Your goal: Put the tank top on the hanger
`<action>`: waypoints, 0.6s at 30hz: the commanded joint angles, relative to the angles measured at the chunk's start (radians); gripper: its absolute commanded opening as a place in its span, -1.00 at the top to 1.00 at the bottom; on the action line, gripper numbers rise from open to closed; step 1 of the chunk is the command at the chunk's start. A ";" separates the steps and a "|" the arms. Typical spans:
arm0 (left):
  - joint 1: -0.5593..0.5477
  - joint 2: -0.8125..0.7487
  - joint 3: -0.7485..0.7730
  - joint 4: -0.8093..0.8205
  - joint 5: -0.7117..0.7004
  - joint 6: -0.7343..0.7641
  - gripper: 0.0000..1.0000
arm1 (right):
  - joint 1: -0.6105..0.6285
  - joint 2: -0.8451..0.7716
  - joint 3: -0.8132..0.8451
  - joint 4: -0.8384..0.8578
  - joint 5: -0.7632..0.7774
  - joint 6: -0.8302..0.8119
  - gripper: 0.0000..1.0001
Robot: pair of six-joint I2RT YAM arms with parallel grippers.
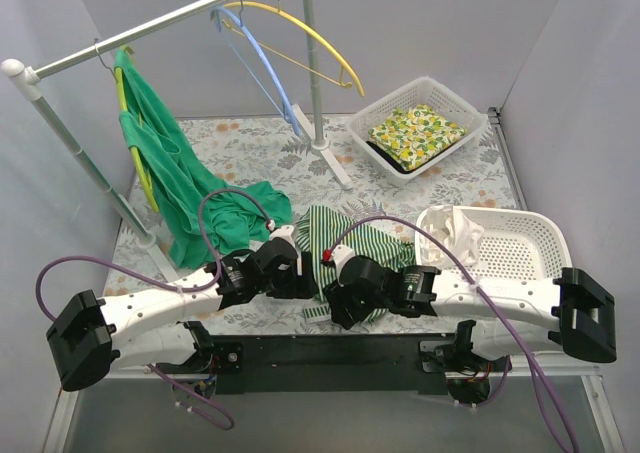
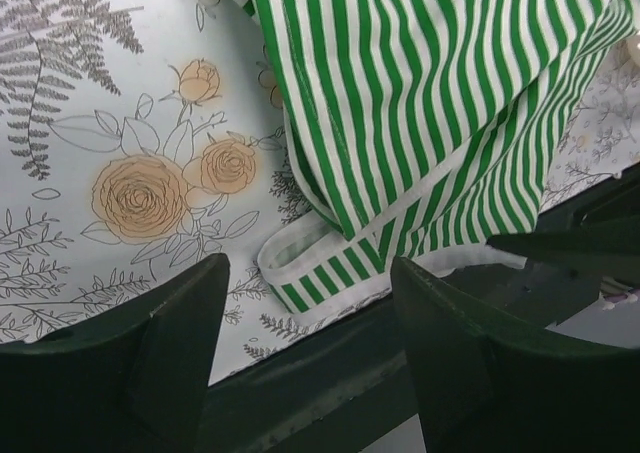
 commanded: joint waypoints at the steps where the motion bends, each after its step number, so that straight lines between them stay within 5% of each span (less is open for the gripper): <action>1: 0.002 -0.032 -0.046 0.036 0.065 -0.019 -0.35 | 0.002 -0.005 0.032 0.095 0.085 -0.011 -0.25; 6: 0.031 0.020 0.011 0.001 -0.051 -0.021 -0.34 | 0.066 0.113 0.074 0.180 0.131 -0.007 -0.30; 18: 0.183 0.197 0.032 0.275 0.158 0.045 -0.22 | 0.167 0.322 0.156 0.246 0.266 0.025 -0.29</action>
